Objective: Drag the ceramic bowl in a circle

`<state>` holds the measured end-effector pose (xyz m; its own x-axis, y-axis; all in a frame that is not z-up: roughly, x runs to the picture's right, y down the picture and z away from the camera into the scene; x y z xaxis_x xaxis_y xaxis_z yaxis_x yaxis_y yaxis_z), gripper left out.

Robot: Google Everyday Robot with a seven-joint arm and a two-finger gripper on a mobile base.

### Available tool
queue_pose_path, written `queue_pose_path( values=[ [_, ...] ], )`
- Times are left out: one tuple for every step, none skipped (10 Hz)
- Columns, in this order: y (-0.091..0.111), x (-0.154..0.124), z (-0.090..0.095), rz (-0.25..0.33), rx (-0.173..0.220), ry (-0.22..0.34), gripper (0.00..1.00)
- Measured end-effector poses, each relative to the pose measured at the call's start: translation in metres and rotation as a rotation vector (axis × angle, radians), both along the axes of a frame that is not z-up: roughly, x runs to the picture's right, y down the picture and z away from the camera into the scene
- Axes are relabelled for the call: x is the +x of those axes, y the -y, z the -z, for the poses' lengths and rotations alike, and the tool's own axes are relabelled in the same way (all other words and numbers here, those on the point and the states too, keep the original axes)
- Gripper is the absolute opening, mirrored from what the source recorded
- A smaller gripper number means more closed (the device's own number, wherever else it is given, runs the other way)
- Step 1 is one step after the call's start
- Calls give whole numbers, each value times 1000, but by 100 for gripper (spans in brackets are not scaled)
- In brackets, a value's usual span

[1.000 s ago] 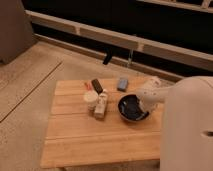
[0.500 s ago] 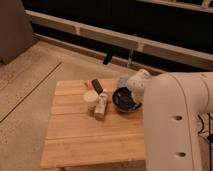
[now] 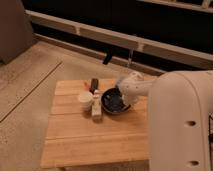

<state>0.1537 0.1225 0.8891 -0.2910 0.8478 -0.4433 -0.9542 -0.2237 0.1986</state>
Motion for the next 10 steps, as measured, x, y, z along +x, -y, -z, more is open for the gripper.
queue_pose_path(
  values=[
    [-11,6,17,-27,8,6,0],
    [-16,16,25,-42,13,-3,0],
    [-21,30,33,-56,14,-24,0],
    [-27,50,38,-67,11,-56,0],
    [-32,73,42,-75,1,-100,0],
    [-33,89,42,-80,-8,-131,0],
    [-32,110,37,-82,-20,-177,0],
    [-26,119,32,-75,-21,-194,0],
    [-17,126,24,-64,-21,-212,0],
    [-6,129,14,-49,-22,-224,0]
  ],
)
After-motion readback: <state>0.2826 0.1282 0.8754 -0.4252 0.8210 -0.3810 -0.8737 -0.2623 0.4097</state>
